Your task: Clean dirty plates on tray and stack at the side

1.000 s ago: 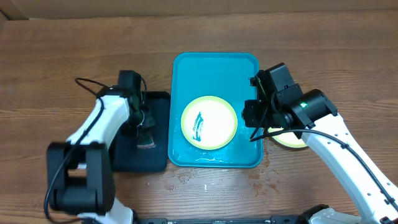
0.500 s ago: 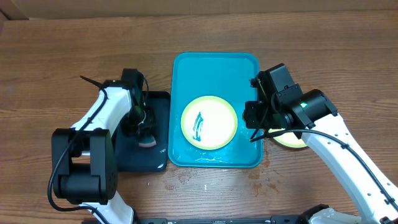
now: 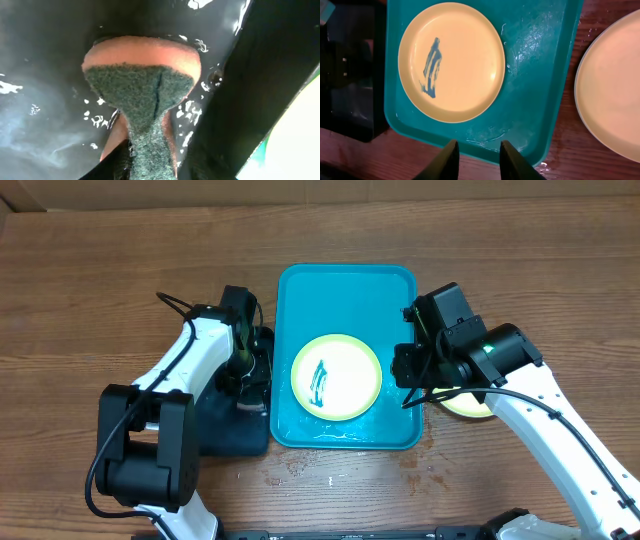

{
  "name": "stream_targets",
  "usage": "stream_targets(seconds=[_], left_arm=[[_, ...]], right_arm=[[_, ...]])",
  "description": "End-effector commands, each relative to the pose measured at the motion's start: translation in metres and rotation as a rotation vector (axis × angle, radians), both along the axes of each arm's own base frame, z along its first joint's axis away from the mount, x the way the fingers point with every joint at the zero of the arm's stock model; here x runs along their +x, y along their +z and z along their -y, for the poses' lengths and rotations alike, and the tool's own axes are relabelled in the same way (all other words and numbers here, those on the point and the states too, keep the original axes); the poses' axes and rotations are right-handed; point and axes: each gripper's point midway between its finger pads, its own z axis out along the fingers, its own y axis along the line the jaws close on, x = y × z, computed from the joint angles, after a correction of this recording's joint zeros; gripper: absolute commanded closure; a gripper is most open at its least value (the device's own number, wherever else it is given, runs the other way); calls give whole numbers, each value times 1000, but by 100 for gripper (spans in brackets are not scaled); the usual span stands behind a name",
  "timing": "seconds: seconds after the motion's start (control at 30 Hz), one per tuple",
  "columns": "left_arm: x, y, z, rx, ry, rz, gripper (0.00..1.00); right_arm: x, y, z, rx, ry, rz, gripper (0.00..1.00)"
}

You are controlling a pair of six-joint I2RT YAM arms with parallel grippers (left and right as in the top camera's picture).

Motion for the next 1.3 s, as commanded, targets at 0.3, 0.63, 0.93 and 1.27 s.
stream_targets(seconds=[0.3,0.63,0.93,1.27], left_arm=[[7,-6,-15,98,-2,61,73],[-2,-17,-1,18,-7,50,96],[30,64,-11,93,-23,141,96],[59,152,12,28,-80,324,96]], right_arm=[[1,4,-1,10,3,6,71],[11,2,18,-51,-184,14,76],[30,-24,42,-83,-305,-54,75],[35,-83,5,16,-28,-212,74]])
